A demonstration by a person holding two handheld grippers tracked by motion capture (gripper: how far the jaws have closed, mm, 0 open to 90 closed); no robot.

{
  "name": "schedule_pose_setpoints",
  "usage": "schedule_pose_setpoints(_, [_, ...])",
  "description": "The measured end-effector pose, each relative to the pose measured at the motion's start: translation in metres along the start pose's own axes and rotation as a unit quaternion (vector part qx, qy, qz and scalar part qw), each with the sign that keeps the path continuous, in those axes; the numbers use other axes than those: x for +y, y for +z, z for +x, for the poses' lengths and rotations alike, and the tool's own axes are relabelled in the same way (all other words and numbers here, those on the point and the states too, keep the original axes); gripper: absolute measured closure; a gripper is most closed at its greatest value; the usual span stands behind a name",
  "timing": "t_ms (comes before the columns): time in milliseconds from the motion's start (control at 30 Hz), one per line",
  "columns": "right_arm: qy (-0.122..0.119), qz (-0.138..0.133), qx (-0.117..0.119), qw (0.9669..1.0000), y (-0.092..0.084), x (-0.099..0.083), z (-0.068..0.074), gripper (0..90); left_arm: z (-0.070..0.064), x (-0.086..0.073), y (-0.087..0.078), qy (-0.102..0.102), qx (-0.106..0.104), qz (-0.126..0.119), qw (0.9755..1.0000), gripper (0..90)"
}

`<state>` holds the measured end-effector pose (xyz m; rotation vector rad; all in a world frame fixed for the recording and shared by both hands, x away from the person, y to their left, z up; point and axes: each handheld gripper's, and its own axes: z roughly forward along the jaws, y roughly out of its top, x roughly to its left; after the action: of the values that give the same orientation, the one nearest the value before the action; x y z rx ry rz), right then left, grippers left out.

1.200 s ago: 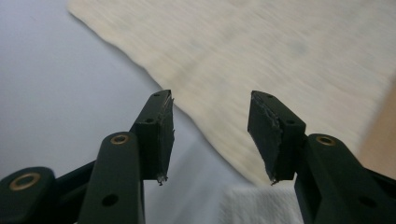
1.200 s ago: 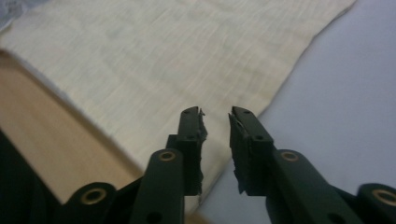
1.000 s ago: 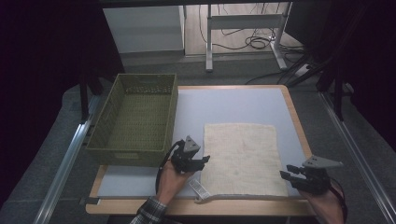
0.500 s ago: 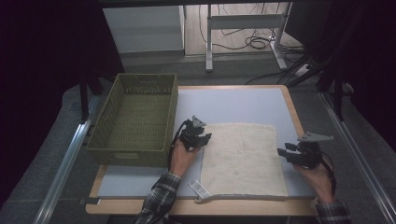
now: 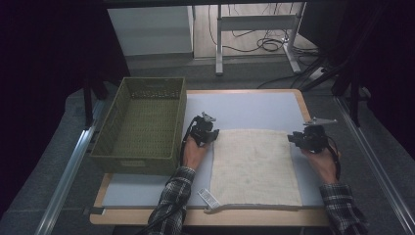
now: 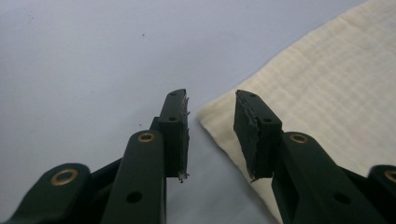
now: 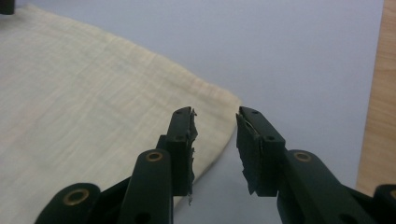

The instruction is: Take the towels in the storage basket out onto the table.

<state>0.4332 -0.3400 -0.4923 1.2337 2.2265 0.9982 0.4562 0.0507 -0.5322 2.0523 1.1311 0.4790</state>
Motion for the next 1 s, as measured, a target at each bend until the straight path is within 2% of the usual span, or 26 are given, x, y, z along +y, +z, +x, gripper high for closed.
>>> schedule_pose_setpoints(167, [0.002,0.003,-0.012,0.9999,0.019,0.007,-0.006,65.6,0.008,0.001,0.003,-0.006,0.001,-0.003,1.0000,60.4])
schedule_pose_setpoints(233, [0.005,0.002,-0.012,0.9999,0.025,0.009,-0.007,64.3,0.009,0.001,0.005,-0.010,-0.006,-0.004,0.9999,58.8])
schedule_pose_setpoints(333, [0.007,0.007,-0.007,0.9999,0.034,0.010,-0.008,62.0,0.005,0.000,0.010,0.001,-0.008,-0.002,1.0000,55.4])
schedule_pose_setpoints(467, [-0.008,0.025,-0.016,0.9995,0.042,0.009,-0.007,61.4,0.003,0.002,0.013,0.009,-0.007,-0.001,0.9999,53.3])
schedule_pose_setpoints(500, [-0.012,0.031,-0.020,0.9992,0.044,0.007,-0.007,61.6,0.003,0.002,0.013,0.007,-0.010,0.000,0.9999,54.2])
schedule_pose_setpoints(567, [-0.009,0.024,-0.014,0.9996,0.044,0.006,-0.008,64.0,0.003,0.002,0.013,-0.007,-0.021,0.005,0.9997,58.1])
schedule_pose_setpoints(667, [-0.004,0.017,-0.001,0.9998,0.044,0.004,-0.008,73.7,0.004,0.004,0.014,-0.010,-0.026,0.011,0.9996,60.3])
schedule_pose_setpoints(733, [-0.007,0.015,0.003,0.9999,0.045,0.004,-0.005,80.4,0.005,0.005,0.013,-0.010,-0.036,0.019,0.9991,65.4])
schedule_pose_setpoints(767, [-0.012,0.017,0.002,0.9998,0.045,0.004,-0.004,83.1,0.005,0.006,0.012,-0.008,-0.040,0.022,0.9989,69.9])
schedule_pose_setpoints(833, [-0.027,0.024,-0.003,0.9993,0.045,0.006,0.000,85.5,0.002,0.006,0.012,0.002,-0.048,0.022,0.9986,84.9])
schedule_pose_setpoints(900, [-0.039,0.030,-0.017,0.9986,0.045,0.009,0.002,86.1,0.001,0.009,0.012,0.013,-0.045,0.027,0.9986,86.5])
schedule_pose_setpoints(967, [-0.042,0.028,-0.026,0.9984,0.045,0.012,0.003,86.2,0.001,0.010,0.012,0.022,-0.023,0.019,0.9993,87.2])
schedule_pose_setpoints(1000, [-0.040,0.024,-0.028,0.9985,0.045,0.014,0.003,86.2,0.002,0.011,0.013,0.020,-0.017,0.010,0.9996,87.2])
